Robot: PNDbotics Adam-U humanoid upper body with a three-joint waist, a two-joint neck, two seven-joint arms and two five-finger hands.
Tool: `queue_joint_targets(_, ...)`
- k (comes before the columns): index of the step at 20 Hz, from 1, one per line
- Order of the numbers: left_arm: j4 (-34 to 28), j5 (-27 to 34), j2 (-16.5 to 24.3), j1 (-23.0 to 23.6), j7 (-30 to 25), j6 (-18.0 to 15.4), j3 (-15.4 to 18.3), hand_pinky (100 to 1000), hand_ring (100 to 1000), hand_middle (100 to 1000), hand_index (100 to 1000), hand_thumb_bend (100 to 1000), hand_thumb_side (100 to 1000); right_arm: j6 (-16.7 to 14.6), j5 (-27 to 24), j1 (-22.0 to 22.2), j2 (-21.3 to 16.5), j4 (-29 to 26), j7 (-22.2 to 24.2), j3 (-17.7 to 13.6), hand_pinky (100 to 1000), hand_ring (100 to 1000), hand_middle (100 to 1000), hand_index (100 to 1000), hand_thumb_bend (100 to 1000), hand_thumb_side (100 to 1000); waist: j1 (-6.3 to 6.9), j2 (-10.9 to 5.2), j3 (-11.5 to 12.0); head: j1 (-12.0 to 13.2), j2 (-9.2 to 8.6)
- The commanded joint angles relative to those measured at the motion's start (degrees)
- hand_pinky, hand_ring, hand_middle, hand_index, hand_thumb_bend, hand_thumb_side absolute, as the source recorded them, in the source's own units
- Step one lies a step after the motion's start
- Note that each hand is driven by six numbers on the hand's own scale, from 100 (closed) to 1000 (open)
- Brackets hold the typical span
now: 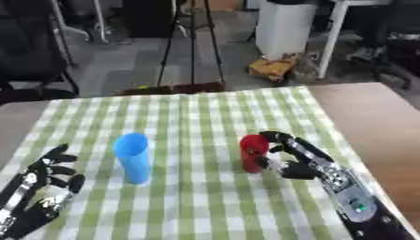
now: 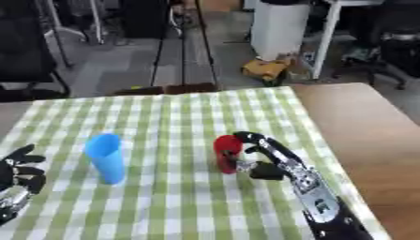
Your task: Pour the contents of one cup into another cup.
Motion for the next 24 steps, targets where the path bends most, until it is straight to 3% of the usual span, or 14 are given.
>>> queue_joint_targets(1, -0.7, 0.2, 0.6, -0.8, -0.2, -0.1, 0.0, 655, 751, 801, 949, 387, 725, -0.5, 0.7, -1.1, -0.7, -0.1, 0.0, -0.1, 840, 950, 880, 951, 489, 599, 0.02, -0.50, 0.1, -0.3, -0.33)
queue_joint_targets(24, -0.7, 0.5, 0.5, -1.1, -0.4, -0.2, -0.1, 657, 754, 803, 950, 357, 750, -0.4, 4.9, -3.7, 1.9, 3.1, -2.9, -1.3, 818, 909, 864, 947, 458, 583, 0.47, -0.14, 0.4, -0.8, -0.68)
